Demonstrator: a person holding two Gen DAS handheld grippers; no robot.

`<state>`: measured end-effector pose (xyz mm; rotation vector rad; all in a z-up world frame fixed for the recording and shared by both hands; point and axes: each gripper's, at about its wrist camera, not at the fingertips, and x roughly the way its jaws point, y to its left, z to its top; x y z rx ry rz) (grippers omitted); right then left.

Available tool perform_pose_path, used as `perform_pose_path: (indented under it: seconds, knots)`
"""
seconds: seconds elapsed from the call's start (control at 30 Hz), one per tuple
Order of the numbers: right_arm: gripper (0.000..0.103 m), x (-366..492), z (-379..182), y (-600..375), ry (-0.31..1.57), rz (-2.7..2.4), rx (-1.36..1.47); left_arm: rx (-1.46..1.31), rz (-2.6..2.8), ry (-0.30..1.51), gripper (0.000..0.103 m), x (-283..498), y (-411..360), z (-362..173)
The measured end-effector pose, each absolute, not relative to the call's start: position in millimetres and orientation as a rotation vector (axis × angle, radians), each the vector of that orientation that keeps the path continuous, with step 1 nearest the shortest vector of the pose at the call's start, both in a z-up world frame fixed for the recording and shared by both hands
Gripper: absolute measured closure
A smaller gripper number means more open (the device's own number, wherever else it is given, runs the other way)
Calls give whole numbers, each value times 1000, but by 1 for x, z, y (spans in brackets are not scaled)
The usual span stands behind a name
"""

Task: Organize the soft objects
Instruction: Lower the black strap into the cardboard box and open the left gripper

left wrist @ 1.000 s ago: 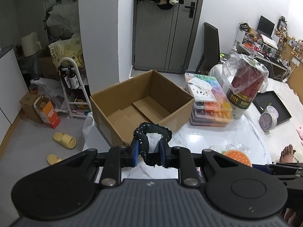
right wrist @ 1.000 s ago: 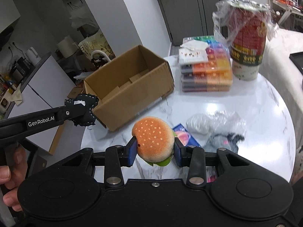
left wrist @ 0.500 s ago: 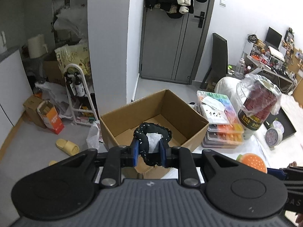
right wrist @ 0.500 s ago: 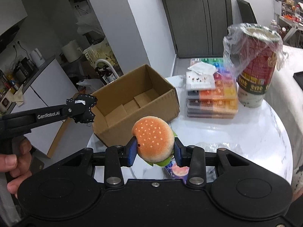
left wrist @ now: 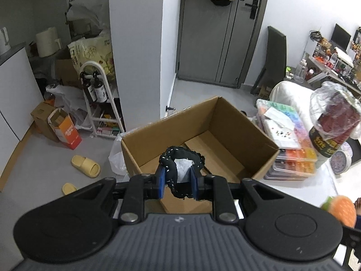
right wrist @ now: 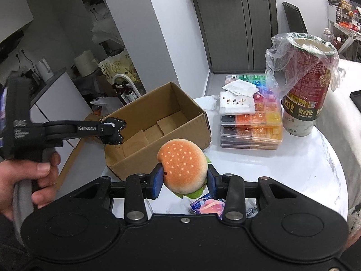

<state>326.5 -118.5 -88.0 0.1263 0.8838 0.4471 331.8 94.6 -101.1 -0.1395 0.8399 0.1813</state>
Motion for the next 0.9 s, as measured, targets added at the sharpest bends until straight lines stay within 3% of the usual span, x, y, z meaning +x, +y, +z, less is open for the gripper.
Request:
perform_pose_path:
  seconds: [0.63,0.9]
  knots:
    - [64,325,-104,-129,897,426,155,-60,222,930,79,380,96,-121]
    - [64,335,-102,-111,890,468,155,-83,238,895,69,361,103,-102]
